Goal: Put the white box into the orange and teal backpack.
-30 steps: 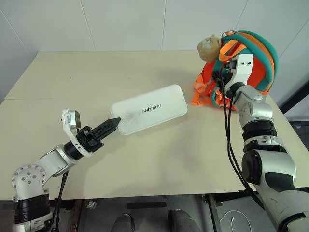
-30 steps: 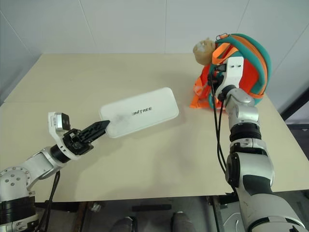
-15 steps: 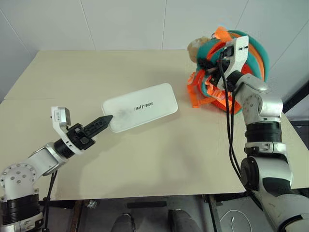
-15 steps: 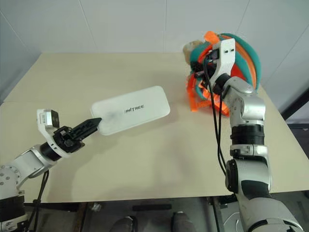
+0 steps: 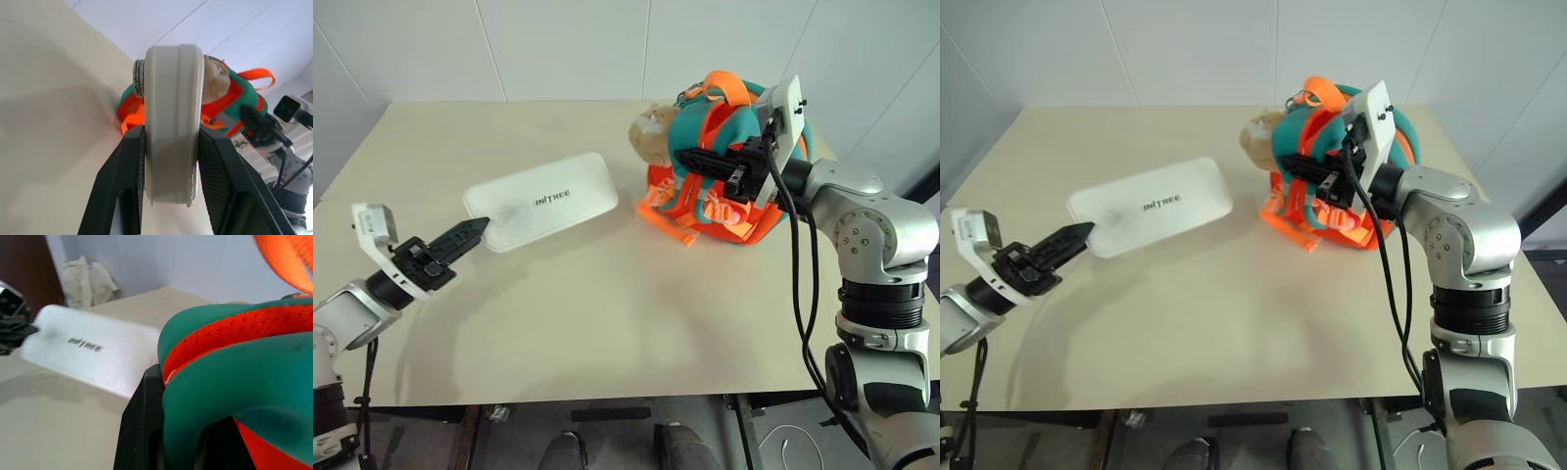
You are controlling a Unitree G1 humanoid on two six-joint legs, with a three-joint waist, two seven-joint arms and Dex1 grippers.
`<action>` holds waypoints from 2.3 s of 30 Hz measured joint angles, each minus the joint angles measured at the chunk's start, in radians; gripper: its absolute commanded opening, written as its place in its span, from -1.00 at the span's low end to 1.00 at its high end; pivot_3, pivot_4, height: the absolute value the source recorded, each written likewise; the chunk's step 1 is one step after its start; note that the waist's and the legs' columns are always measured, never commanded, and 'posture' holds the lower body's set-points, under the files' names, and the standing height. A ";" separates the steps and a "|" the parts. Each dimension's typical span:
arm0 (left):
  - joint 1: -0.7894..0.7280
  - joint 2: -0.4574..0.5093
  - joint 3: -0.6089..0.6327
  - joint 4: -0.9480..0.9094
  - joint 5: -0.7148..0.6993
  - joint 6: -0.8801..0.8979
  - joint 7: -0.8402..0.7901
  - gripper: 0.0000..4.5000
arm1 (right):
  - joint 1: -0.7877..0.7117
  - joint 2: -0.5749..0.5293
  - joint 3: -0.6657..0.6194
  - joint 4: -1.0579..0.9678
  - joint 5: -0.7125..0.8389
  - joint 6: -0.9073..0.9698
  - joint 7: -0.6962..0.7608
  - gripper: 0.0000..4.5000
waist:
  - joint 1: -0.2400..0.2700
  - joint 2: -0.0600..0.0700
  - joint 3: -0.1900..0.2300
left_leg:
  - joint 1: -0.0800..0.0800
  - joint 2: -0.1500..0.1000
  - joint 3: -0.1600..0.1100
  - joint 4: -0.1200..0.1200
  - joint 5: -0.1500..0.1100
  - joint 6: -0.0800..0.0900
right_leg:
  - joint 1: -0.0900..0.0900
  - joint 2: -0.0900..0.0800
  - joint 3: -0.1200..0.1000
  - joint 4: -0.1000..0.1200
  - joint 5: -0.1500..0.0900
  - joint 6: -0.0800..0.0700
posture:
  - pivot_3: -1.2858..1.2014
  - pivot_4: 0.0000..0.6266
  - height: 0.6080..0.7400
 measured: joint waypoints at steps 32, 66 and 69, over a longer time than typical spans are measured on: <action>-0.106 0.090 0.022 0.183 0.227 0.005 -0.266 -0.45 | 0.274 -0.264 0.009 -0.312 0.356 -0.002 0.350 -1.00 | 0.001 -0.006 0.003 | -0.002 0.000 0.000 0.002 -0.001 0.002 | -0.002 0.000 0.000 0.001 0.000 0.000 | 0.03 -0.52 1.00; -0.033 0.247 0.081 0.008 0.341 -0.113 -0.664 -0.45 | 0.231 -0.190 0.140 -0.185 0.219 -0.089 0.332 -1.00 | 0.002 -0.007 0.004 | 0.000 0.000 0.000 0.003 -0.001 0.002 | -0.002 0.000 0.000 0.006 -0.001 -0.001 | 0.03 -0.52 1.00; -0.034 0.263 0.050 0.008 0.364 -0.127 -0.689 -0.45 | 0.228 -0.189 0.141 -0.184 0.216 -0.090 0.334 -1.00 | 0.003 -0.007 0.004 | 0.000 0.000 0.000 0.003 -0.001 0.002 | -0.002 0.000 0.000 0.006 -0.001 -0.001 | 0.03 -0.52 1.00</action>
